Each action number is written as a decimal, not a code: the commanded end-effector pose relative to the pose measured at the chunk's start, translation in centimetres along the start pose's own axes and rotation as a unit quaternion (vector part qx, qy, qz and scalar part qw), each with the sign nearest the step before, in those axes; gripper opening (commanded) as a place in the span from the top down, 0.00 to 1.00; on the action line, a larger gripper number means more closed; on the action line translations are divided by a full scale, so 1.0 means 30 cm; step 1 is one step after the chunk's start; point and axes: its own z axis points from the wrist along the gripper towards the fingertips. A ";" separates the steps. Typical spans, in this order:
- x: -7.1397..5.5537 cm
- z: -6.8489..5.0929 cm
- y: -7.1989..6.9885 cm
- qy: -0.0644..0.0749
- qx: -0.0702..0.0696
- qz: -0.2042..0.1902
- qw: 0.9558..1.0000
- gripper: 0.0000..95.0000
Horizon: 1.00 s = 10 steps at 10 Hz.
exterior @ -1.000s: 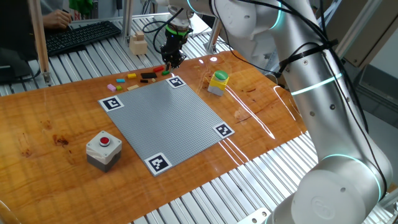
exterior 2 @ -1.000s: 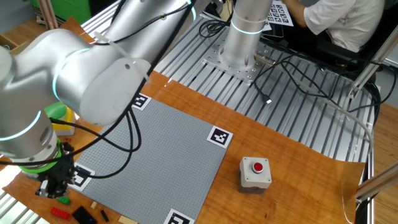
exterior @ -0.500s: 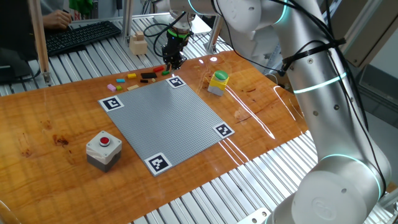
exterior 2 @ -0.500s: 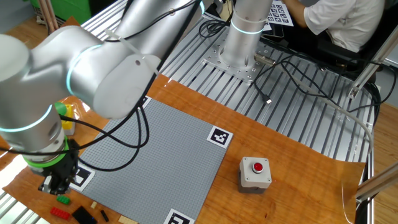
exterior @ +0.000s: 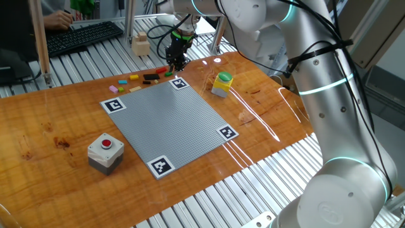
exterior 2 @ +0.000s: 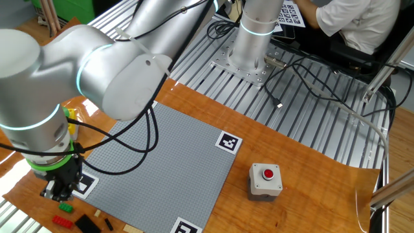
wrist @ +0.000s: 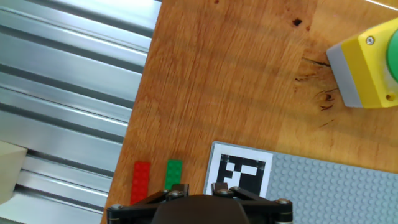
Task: Build with small Lego blocks
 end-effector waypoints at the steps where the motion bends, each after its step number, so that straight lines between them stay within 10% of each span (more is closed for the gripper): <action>1: 0.000 0.001 0.003 -0.002 -0.009 0.002 1.000 0.80; 10: 0.000 0.001 0.003 -0.003 -0.018 -0.004 1.000 0.80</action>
